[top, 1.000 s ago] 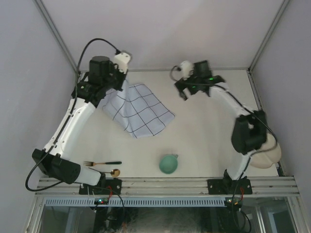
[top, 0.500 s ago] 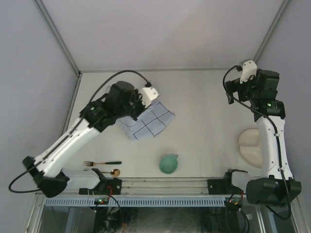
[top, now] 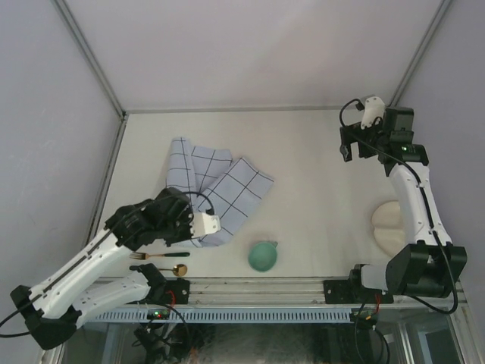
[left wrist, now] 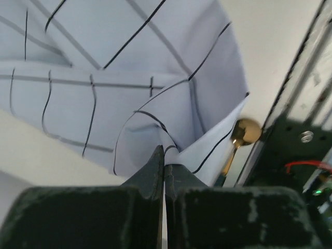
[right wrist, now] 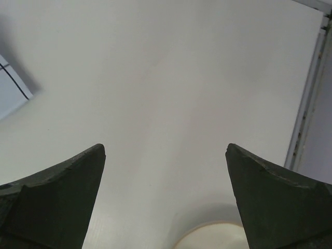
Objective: Set the dinner table for one person
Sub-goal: Flatten out the napkin at the center of the board.
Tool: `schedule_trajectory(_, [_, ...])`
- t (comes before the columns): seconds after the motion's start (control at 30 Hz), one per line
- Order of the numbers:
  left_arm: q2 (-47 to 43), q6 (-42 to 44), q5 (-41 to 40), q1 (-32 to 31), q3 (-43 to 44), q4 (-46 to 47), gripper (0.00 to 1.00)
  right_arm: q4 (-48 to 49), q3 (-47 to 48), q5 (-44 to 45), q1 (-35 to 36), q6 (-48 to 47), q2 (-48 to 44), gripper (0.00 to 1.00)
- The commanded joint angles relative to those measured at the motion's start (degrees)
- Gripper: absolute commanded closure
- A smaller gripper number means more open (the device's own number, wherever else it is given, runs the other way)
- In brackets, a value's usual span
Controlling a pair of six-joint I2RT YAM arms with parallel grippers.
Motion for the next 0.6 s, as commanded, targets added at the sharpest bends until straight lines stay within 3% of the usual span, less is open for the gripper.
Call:
schedule_trajectory(0.0, [-10.90,6.27,-16.16,0.95,-9.63,9.27,1.00,4.46,1.15,1.32,6.57,1.60,2.10,0.00])
schedule_trajectory(0.13, [-13.93,4.92,-19.82,10.11,-15.25,26.49,1.00,3.89,3.38,6.30,17.69,-1.22,7.55,0.00])
schedule_trajectory(0.23, [-10.87,2.01,-26.14,17.48,-17.62,41.24,1.00,5.02,3.53,10.90,26.33,-4.36,11.74,0.00])
schedule_trajectory(0.4, [-0.70,-10.44,-20.85,34.78,-10.45,47.46,1.00,11.61,3.51,10.00,33.21,-8.28,15.42,0.00])
schedule_trajectory(0.57, [5.41,-16.11,-24.45,40.33,-8.07,51.99,1.00,15.54,4.24,5.13,34.27,-11.20,18.42,0.00])
